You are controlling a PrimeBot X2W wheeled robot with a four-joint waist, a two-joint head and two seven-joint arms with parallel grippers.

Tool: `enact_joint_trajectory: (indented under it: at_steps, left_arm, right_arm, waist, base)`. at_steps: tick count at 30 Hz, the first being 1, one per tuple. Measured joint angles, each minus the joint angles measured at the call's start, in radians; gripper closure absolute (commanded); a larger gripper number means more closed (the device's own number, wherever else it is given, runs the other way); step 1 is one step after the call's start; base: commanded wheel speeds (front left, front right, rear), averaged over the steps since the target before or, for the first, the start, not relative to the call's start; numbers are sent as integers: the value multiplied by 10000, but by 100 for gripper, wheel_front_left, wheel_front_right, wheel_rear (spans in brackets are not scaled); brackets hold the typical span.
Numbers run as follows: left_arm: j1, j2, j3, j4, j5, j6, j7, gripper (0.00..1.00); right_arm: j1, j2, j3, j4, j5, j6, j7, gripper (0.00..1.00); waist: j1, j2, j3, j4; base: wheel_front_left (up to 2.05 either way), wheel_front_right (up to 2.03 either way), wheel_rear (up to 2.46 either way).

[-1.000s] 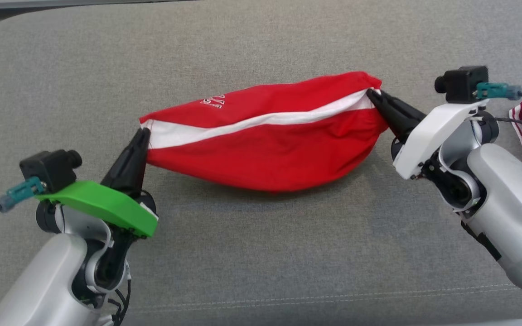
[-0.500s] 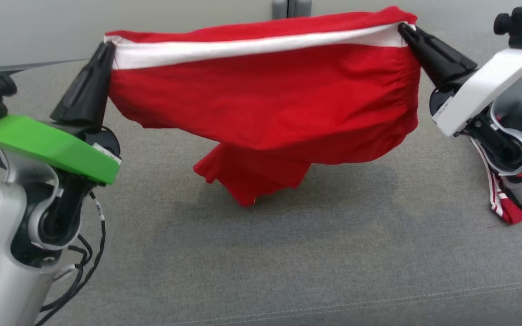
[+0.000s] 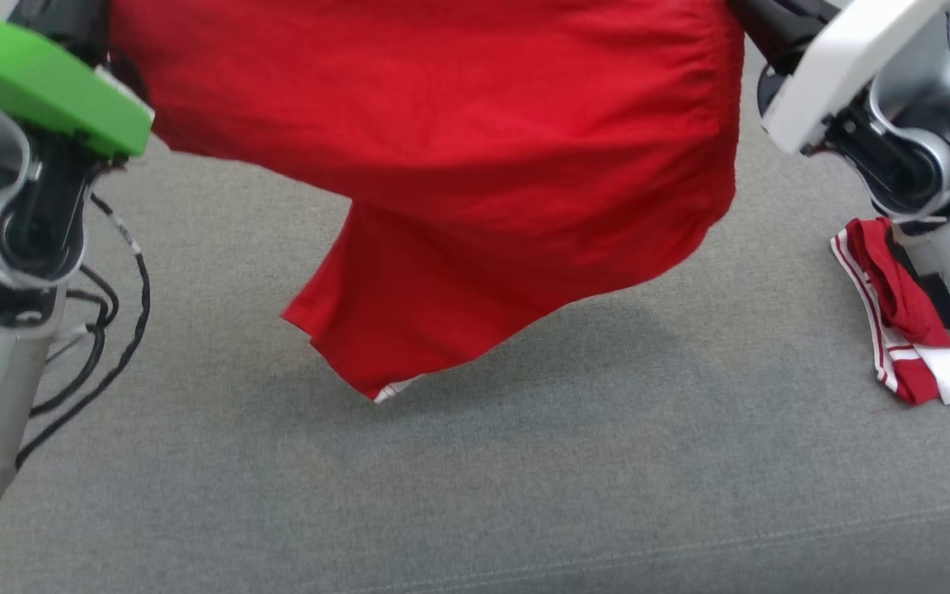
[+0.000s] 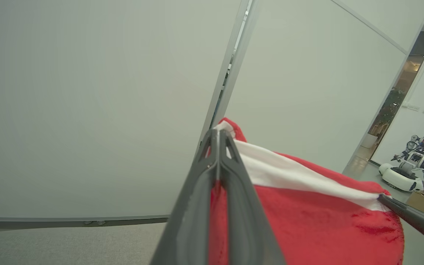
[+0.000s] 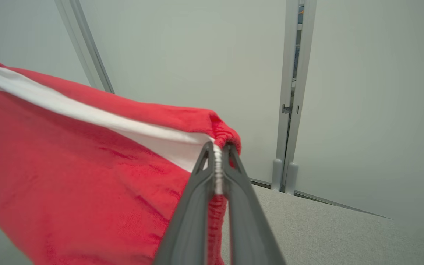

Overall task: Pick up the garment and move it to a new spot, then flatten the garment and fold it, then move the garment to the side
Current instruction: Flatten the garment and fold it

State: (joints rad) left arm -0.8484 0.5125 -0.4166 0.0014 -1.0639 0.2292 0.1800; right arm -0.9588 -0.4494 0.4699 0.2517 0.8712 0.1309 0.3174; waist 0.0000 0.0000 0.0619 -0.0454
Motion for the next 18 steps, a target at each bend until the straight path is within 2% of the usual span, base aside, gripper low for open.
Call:
enact_joint_trajectory:
  at_steps: [4, 11, 15, 16, 18]
  left_arm:
    - [-1604, -585, -339, 1858, 654, -52, -270, 100]
    - [-4374, -1912, -422, 4261, 1530, -629, -2117, 100]
    - [-4496, -2474, -767, 5225, 1626, -1248, -2642, 100]
    - [-4496, -2474, -767, 5225, 1626, -1248, -2642, 100]
    - [-4142, -2650, -913, 5578, 1607, -1534, -2836, 100]
  right_arm:
    - [-1316, 662, 107, 1436, -848, 0, -476, 100]
    - [-3785, 1450, 92, 3988, -2468, 0, -2840, 100]
    - [-4062, 1599, 395, 5087, -2516, 0, -3611, 100]
    - [-4062, 1599, 395, 5087, -2516, 0, -3611, 100]
    - [-3851, 1593, 832, 5402, -2385, -2, -3791, 100]
  waist:
    - [0, 0, 483, 58]
    - [0, 0, 1648, 316]
    - [0, 0, 2311, 513]
    - [0, 0, 2311, 513]
    - [1, 0, 2602, 625]
  base:
    - [0, 0, 0]
    - [0, 0, 0]
    - [0, 0, 0]
    - [0, 0, 0]
    - [0, 0, 0]
